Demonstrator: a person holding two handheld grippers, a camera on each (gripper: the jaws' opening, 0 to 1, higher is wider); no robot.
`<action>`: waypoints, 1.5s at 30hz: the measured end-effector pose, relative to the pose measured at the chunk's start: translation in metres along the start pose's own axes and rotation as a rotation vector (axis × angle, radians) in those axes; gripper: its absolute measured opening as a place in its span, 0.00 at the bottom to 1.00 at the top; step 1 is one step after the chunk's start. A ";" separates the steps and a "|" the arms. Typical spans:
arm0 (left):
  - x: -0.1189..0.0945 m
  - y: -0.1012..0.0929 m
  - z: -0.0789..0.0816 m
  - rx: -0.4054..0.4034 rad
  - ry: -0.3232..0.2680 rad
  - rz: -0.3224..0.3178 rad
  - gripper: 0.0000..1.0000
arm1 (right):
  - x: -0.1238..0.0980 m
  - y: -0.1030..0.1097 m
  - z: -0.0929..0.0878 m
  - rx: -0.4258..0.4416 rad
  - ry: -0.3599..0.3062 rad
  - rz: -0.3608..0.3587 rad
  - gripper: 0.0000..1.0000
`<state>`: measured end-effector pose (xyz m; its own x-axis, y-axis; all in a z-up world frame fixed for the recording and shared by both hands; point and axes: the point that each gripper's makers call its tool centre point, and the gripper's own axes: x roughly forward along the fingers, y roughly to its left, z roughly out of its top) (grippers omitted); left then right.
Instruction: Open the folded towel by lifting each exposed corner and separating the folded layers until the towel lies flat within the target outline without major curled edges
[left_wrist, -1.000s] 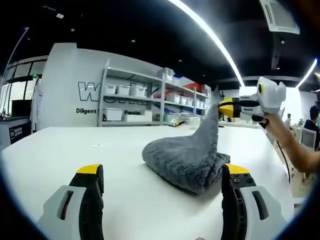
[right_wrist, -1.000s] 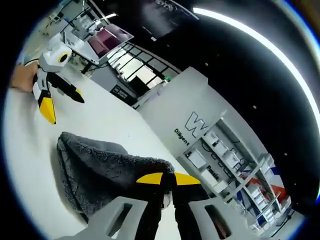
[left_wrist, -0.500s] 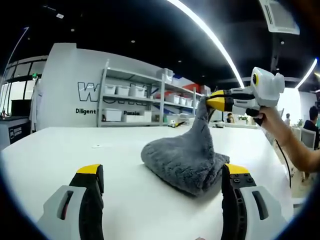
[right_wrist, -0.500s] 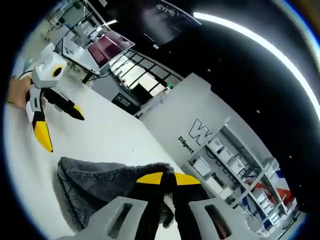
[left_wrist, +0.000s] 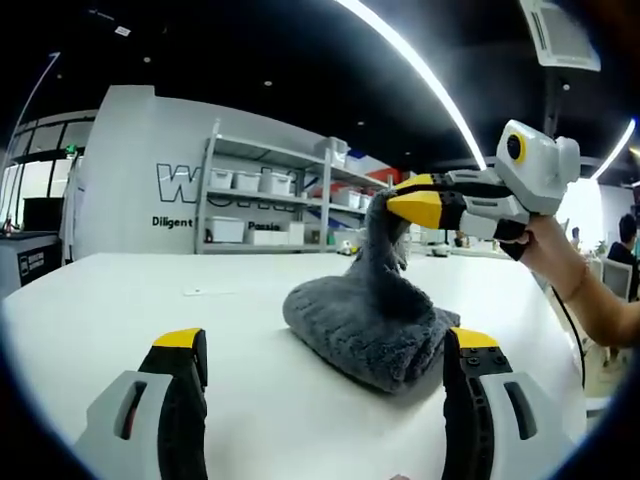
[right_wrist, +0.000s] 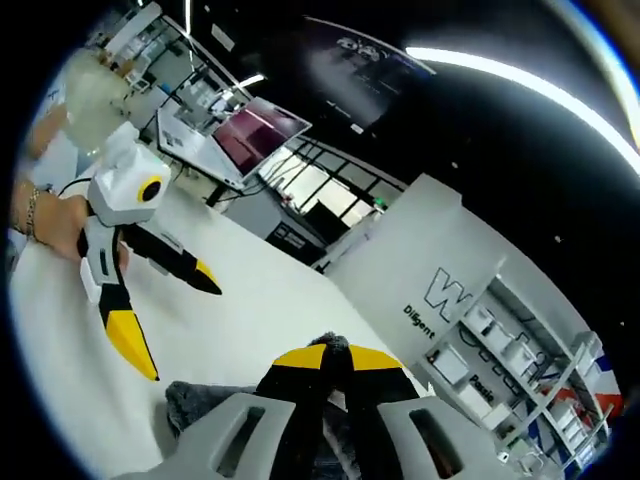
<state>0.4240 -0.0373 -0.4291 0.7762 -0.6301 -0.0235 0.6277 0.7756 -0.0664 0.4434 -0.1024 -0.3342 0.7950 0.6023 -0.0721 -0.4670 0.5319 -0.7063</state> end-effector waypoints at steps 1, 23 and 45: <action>0.000 0.000 0.000 -0.002 0.000 0.002 0.97 | 0.001 0.005 0.001 -0.002 -0.001 0.016 0.02; 0.000 0.000 0.001 -0.001 -0.003 -0.004 0.97 | 0.013 0.093 -0.025 0.151 0.052 0.300 0.02; -0.002 -0.001 0.004 -0.019 -0.024 -0.008 0.97 | 0.001 0.127 -0.046 0.262 0.105 0.410 0.02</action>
<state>0.4219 -0.0363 -0.4253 0.7727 -0.6347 0.0015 0.6325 0.7698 -0.0859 0.4022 -0.0618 -0.4564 0.5538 0.7372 -0.3871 -0.8203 0.4034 -0.4054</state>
